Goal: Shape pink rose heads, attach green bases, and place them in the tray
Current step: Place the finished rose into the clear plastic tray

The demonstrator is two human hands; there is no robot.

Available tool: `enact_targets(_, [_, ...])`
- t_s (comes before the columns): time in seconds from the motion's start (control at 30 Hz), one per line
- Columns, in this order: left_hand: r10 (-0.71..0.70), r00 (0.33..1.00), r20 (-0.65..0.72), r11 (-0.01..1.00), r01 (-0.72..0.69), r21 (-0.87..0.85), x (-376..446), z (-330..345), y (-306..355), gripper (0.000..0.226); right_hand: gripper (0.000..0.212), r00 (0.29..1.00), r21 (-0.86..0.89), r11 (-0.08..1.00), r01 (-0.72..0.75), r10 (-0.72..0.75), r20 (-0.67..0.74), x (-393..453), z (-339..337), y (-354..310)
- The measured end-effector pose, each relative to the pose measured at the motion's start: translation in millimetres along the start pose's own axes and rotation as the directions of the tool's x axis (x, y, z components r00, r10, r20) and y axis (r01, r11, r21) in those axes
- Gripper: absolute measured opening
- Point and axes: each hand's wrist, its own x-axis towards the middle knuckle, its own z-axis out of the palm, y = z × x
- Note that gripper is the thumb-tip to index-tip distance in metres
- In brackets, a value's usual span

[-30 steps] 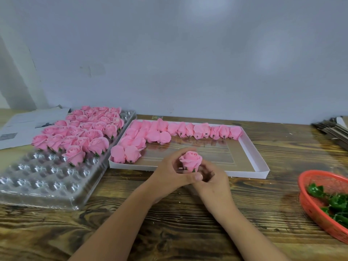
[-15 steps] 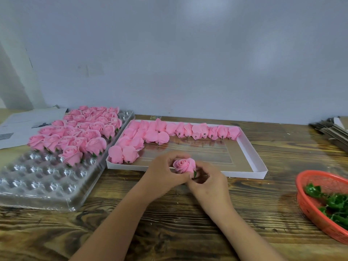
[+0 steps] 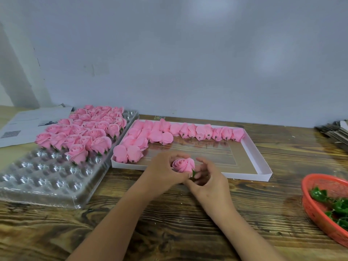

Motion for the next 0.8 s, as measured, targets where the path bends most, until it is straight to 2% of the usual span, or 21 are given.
enact_targets(0.07, [0.016,0.999,-0.039,0.999,-0.015,0.043,1.6,-14.7,5.0,0.042,0.072,1.0,0.029,0.999,-0.023,0.023,0.008,1.0,1.7,-0.2])
enact_targets(0.17, [0.005,0.991,-0.136,0.996,0.007,0.088,5.9,-50.6,11.7,0.043,0.076,0.999,0.032,0.999,-0.024,0.023,0.024,1.0,1.2,-0.7])
enact_targets(0.47, [-0.14,0.898,-0.417,0.943,0.249,0.219,37.7,-170.5,-4.3,0.046,0.051,1.0,0.03,0.999,-0.012,0.011,0.018,1.5,-2.7,2.5])
enact_targets(0.6, [-0.197,0.907,-0.372,0.886,0.327,0.328,43.0,-188.1,-21.0,0.046,0.047,1.0,0.041,0.999,-0.018,0.017,0.011,1.1,-3.6,3.0])
enact_targets(0.8, [-0.204,0.924,-0.322,0.79,0.35,0.503,49.5,-181.6,-39.2,0.04,0.046,0.999,0.009,1.0,-0.026,0.026,0.026,0.3,-4.9,2.2])
